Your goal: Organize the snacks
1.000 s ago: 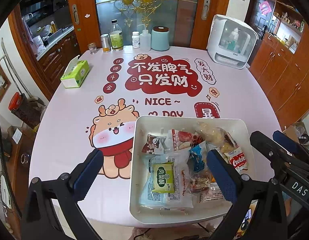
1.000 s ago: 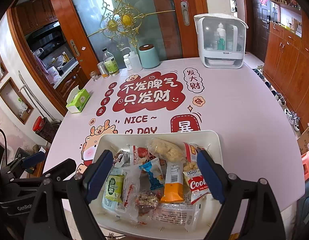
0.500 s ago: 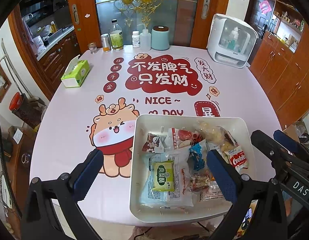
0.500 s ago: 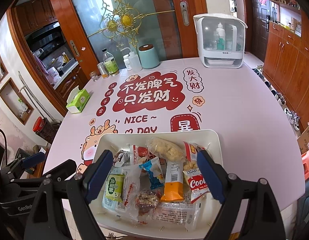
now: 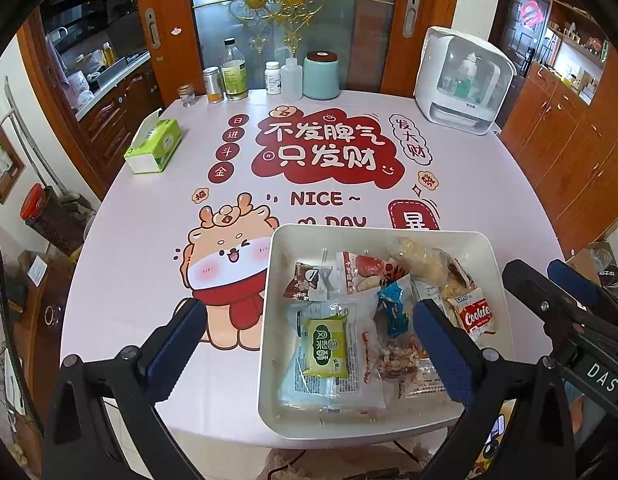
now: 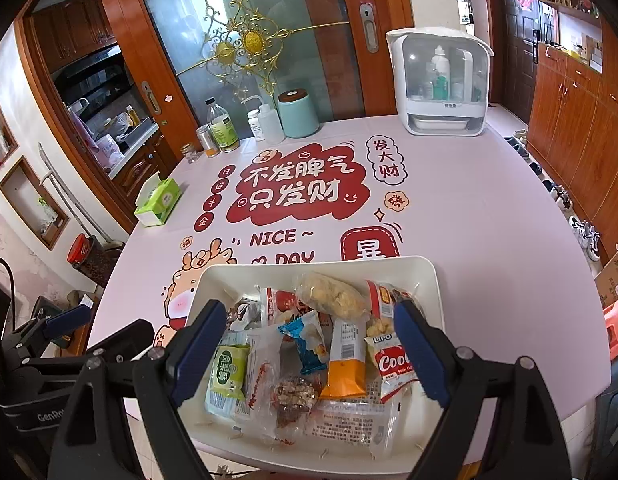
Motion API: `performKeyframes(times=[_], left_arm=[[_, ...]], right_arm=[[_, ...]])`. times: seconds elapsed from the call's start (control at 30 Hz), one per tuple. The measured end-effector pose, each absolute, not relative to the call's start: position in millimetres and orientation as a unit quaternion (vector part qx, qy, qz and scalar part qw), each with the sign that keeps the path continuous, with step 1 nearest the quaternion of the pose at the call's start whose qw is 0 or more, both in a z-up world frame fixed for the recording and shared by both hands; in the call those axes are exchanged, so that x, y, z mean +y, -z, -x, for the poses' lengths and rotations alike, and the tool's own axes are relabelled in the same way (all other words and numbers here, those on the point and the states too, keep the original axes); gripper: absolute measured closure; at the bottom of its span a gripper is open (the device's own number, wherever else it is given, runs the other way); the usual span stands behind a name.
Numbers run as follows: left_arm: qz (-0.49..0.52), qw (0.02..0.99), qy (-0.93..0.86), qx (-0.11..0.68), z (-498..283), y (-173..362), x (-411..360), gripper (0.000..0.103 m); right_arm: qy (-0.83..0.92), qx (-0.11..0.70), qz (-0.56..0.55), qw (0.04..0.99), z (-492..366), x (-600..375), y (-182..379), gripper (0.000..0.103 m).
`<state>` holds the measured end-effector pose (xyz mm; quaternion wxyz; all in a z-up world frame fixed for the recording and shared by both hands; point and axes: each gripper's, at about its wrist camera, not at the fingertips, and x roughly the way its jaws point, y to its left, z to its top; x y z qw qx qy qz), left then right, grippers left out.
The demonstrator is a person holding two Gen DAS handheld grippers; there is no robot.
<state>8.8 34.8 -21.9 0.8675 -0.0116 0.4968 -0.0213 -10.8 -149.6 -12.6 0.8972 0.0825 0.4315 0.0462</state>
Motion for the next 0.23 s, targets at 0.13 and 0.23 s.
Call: performKeyframes(times=[0.13, 0.23], left_arm=[[0.012, 0.867, 0.021, 0.497, -9.2, 21.4, 36.0, 0.001], [0.012, 0.867, 0.020, 0.497, -9.0, 21.8, 37.5, 0.001]], right_arm=[[-0.046, 0.432, -0.082, 0.897, 11.3, -150.1, 12.6, 0.016], [-0.046, 0.433, -0.082, 0.896, 12.0, -148.4, 12.9, 0.016]])
